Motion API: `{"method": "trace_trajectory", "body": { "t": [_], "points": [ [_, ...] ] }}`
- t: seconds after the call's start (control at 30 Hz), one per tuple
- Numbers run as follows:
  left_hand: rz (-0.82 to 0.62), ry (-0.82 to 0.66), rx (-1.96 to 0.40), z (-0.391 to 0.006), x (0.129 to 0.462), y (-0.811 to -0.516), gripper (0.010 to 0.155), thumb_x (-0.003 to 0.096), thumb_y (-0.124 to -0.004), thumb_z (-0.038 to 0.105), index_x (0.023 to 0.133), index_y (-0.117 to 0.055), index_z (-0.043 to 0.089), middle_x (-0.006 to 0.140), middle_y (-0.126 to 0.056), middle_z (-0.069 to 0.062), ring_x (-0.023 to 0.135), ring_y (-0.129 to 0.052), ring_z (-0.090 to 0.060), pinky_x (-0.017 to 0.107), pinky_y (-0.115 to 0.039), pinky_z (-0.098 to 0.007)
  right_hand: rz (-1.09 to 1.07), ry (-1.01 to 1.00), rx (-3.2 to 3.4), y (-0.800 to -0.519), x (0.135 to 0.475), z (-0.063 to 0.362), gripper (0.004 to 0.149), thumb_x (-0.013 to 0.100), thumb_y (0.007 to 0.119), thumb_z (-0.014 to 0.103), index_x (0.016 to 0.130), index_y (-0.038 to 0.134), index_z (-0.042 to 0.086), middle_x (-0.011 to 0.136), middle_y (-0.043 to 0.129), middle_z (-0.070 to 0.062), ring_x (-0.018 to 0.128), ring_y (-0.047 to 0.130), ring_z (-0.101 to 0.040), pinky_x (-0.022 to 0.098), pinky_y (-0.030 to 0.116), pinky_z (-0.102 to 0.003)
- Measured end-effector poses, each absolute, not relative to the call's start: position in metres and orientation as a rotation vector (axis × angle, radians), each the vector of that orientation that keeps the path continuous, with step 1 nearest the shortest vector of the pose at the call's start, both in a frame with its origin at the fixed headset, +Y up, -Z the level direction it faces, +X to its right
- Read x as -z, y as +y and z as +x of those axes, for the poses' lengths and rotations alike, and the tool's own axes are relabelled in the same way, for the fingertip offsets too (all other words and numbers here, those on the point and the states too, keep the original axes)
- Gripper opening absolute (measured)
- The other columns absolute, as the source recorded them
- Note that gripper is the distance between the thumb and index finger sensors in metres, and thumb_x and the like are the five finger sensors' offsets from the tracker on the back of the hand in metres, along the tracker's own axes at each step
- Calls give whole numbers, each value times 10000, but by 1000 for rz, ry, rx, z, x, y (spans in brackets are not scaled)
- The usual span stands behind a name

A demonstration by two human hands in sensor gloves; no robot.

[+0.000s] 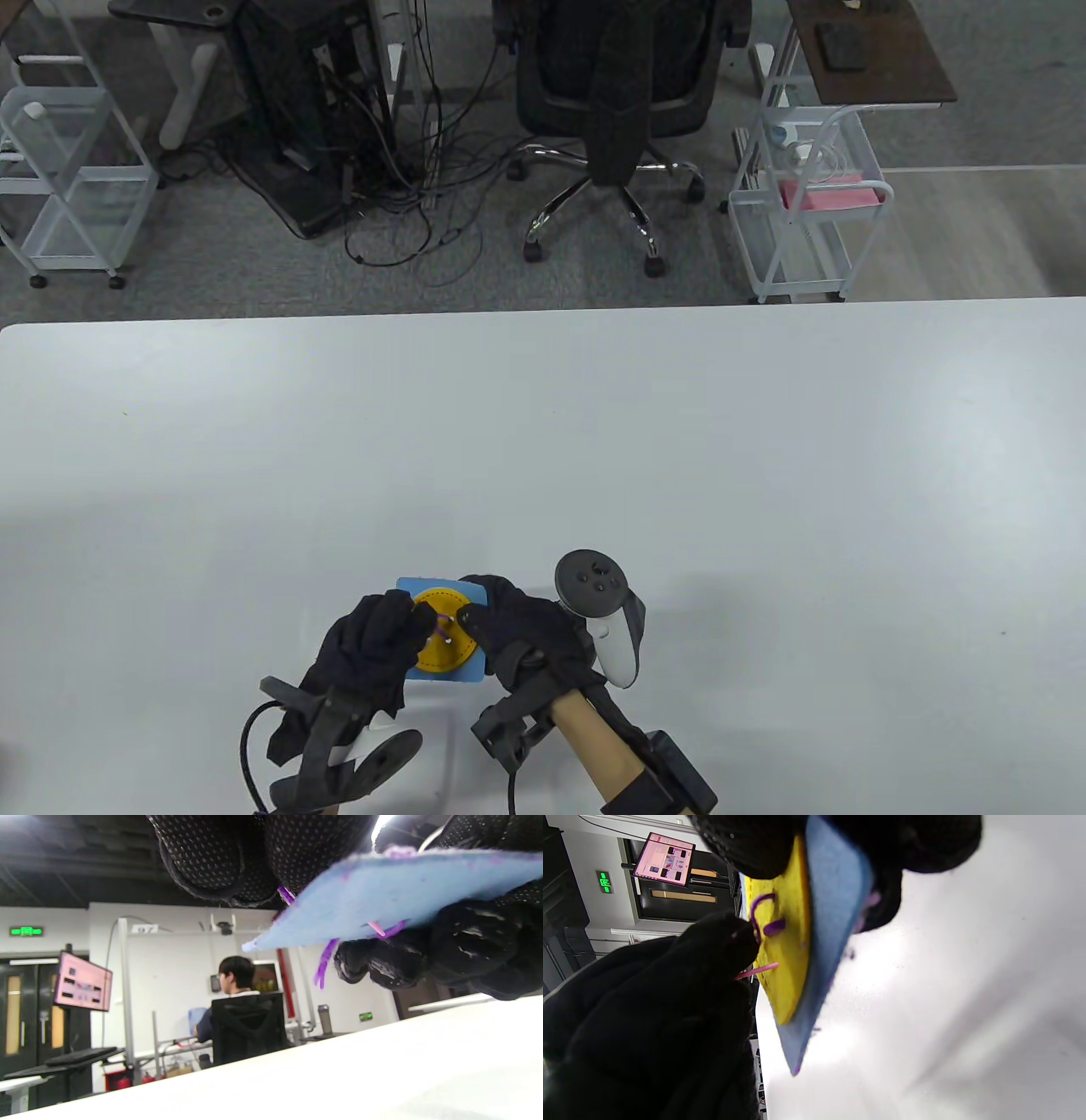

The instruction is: Sew button in X pattern

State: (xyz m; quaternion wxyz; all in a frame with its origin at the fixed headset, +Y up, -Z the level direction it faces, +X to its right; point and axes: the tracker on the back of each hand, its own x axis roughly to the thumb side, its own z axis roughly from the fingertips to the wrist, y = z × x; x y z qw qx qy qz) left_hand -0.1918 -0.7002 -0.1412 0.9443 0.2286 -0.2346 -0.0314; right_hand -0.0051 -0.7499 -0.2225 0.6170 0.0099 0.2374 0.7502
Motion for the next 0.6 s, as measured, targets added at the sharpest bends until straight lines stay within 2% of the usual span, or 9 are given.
{"method": "trace_trajectory", "body": {
  "t": [0.2, 0.4, 0.5, 0.6],
  "points": [
    [450, -537, -14, -189, 141, -703, 359, 545, -766, 197, 879, -835, 309, 975, -745, -19, 804, -901, -253, 595, -867, -323, 16, 558, -1702, -751, 224, -2, 471, 550, 715, 236, 994, 618, 113, 832, 772, -173, 497, 949, -229, 408, 803, -392],
    [350, -578, -184, -188, 145, -708, 421, 581, -691, 225, 989, -699, 331, 999, -803, -24, 891, -824, -358, 591, -817, -468, -23, 588, -1662, -759, 228, 4, 472, 552, 713, 238, 997, 612, 115, 837, 768, -171, 503, 947, -229, 414, 801, -391],
    [293, -584, -307, -193, 148, -710, 423, 589, -673, 234, 1000, -687, 331, 1009, -796, -30, 918, -793, -369, 622, -777, -524, -36, 595, -1652, -761, 230, 6, 474, 553, 711, 239, 999, 609, 115, 840, 765, -170, 508, 945, -228, 418, 799, -392],
    [271, -579, -533, -202, 152, -711, 415, 594, -668, 232, 1001, -703, 304, 1013, -793, -53, 919, -787, -390, 644, -740, -574, -56, 596, -1637, -764, 233, 12, 474, 555, 710, 242, 1001, 607, 118, 843, 763, -166, 511, 944, -225, 421, 800, -389]
  ]
}}
